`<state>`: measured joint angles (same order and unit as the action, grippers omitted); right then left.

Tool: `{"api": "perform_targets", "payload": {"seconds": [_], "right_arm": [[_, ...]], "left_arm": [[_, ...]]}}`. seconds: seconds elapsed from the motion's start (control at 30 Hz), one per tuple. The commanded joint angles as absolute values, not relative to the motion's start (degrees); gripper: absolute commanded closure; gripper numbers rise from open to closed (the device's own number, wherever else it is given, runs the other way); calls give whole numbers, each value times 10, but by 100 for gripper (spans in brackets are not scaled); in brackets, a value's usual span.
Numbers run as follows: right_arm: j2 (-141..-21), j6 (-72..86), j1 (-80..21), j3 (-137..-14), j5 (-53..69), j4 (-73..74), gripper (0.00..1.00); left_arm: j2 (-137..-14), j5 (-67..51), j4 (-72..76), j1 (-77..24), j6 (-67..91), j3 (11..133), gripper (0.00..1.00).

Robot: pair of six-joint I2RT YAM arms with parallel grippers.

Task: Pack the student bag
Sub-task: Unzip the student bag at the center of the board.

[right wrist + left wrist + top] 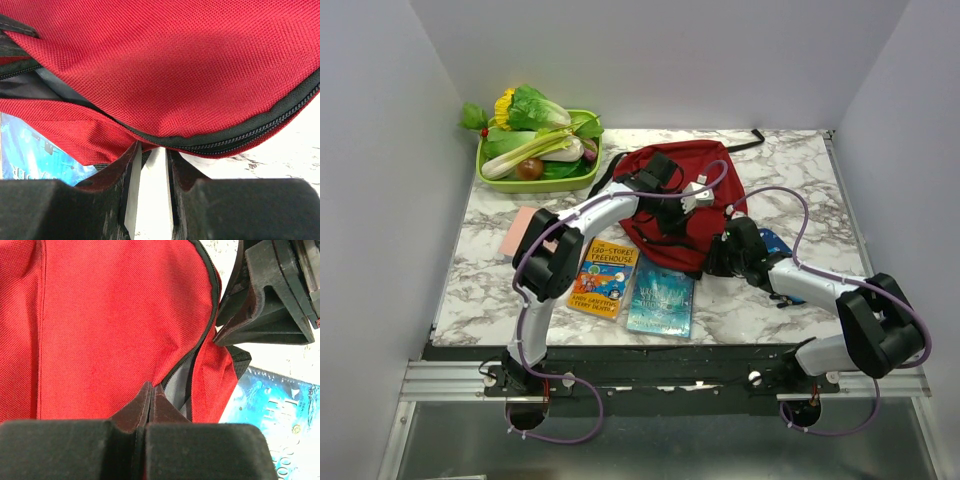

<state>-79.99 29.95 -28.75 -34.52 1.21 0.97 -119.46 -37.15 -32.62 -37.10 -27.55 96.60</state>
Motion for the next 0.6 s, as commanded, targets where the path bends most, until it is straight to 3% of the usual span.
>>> {"api": "perform_targets", "payload": {"seconds": [0.0, 0.33, 0.47, 0.57], "right_arm": [[-808, 301, -287, -337, 23, 15, 68], [-797, 322, -287, -335, 22, 14, 63], [-756, 344, -287, -323, 37, 6, 39], [-717, 362, -287, -298, 80, -21, 32]], "left_arm": [[-1162, -399, -316, -359, -229, 977, 100], [-1168, -381, -174, -297, -26, 1098, 100], [-1155, -375, -170, -295, -43, 1054, 100], [-1139, -375, -164, -296, -56, 992, 100]]}}
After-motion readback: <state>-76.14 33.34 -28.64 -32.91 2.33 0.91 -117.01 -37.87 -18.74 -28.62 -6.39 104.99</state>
